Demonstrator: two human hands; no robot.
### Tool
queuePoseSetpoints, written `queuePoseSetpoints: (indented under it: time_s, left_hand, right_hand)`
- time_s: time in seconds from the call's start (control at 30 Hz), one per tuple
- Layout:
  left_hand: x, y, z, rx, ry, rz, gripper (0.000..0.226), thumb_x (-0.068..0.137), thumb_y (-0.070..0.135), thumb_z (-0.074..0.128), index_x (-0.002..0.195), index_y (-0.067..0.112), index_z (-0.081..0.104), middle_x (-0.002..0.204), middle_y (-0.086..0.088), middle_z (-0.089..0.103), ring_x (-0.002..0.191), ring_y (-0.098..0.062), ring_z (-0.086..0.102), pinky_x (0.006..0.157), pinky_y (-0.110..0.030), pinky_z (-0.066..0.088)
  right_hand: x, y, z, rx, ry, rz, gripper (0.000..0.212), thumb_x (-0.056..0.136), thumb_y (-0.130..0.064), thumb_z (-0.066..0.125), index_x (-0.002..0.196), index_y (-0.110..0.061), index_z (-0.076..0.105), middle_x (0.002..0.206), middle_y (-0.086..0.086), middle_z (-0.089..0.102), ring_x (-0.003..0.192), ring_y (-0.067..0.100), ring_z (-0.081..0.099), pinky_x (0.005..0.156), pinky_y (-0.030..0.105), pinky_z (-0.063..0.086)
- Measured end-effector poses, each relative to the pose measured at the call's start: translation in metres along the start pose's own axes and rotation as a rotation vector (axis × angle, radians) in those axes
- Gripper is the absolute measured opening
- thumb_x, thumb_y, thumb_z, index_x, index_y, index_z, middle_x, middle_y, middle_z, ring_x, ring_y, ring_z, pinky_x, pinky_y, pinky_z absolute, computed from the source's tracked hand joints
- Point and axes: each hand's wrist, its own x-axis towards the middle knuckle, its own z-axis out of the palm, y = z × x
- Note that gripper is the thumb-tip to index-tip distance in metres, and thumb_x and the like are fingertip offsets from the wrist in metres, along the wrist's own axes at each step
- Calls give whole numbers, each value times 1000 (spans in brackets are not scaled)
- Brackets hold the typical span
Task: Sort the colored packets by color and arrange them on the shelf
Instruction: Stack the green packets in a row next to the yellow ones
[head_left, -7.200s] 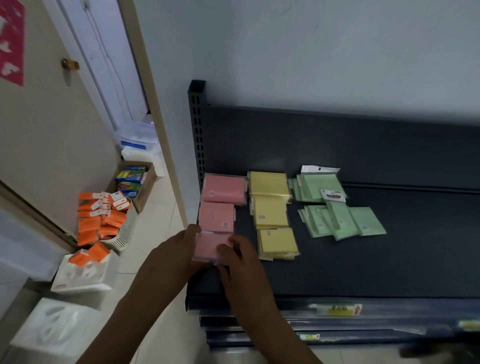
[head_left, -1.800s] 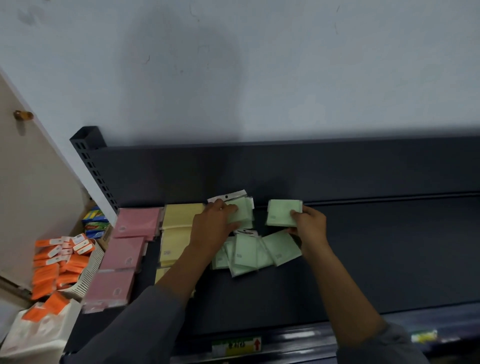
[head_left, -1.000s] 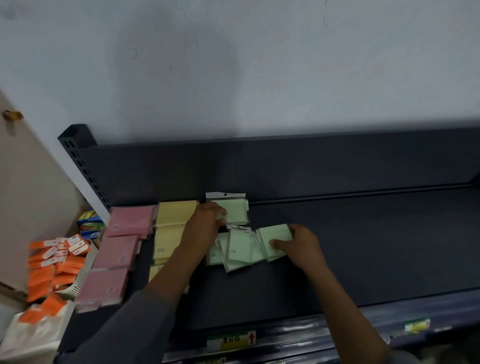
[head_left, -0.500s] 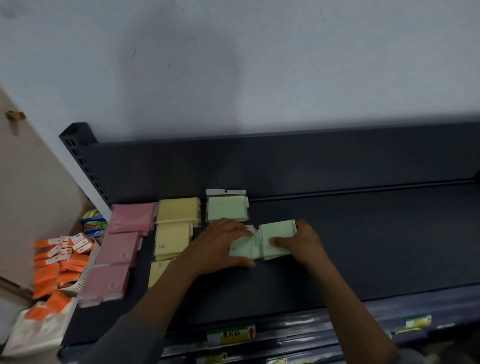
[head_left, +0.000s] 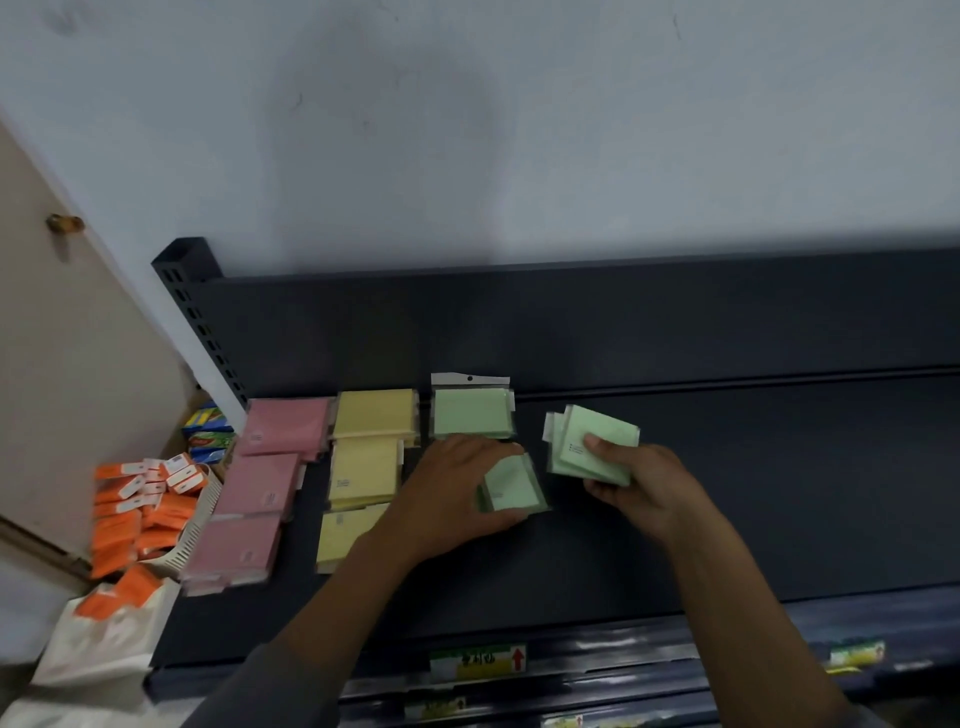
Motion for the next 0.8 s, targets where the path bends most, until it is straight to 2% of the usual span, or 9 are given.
queuePoseSetpoints:
  time_s: [0.2, 0.33, 0.47, 0.57, 0.67, 0.8]
  left_hand:
    - [10, 19, 20, 0, 1, 7, 76, 80, 68, 65, 146, 38, 40, 141, 15, 48, 131, -9, 39, 110, -30, 31]
    - [13, 20, 20, -18, -4, -34, 84, 79, 61, 73, 150, 37, 34, 144, 10, 46, 133, -12, 38, 107, -21, 24]
    - [11, 28, 15, -87, -160, -48, 110, 75, 67, 75, 159, 41, 8, 164, 14, 18, 148, -6, 15, 114, -18, 11]
    - [2, 20, 15, -10, -187, -60, 113, 79, 61, 75, 160, 36, 1, 167, 11, 9, 151, -10, 8, 121, -24, 8]
    - [-5, 5, 14, 75, -143, -72, 99, 84, 56, 72, 160, 31, 15, 163, 8, 21, 149, -13, 18, 120, -26, 15]
    - [-7, -9, 11, 89, -85, -65, 82, 85, 51, 70, 154, 34, 30, 157, 10, 31, 143, -13, 27, 119, -32, 24]
  right_hand:
    - [1, 9, 0, -122, -1, 25, 38, 80, -4, 79, 115, 2, 67, 104, 16, 76, 101, 31, 71, 76, 40, 58]
    - [0, 10, -7, -122, 18, 18, 41, 78, -5, 80, 117, -1, 66, 106, 15, 76, 101, 30, 71, 74, 40, 57]
    - [-4, 6, -15, -87, 48, -16, 48, 75, -7, 80, 120, -1, 65, 111, 16, 74, 103, 30, 70, 75, 40, 57]
    - [-10, 3, -22, -85, 43, -17, 47, 79, -6, 79, 123, -2, 64, 114, 16, 73, 104, 30, 70, 74, 39, 57]
    - [-26, 2, -25, -133, -20, -7, 45, 80, -9, 78, 124, -5, 65, 120, 17, 71, 108, 31, 69, 77, 39, 57]
    - [-57, 23, -12, -175, -86, 1, 44, 81, -9, 75, 124, -7, 64, 114, 16, 74, 100, 29, 72, 76, 39, 58]
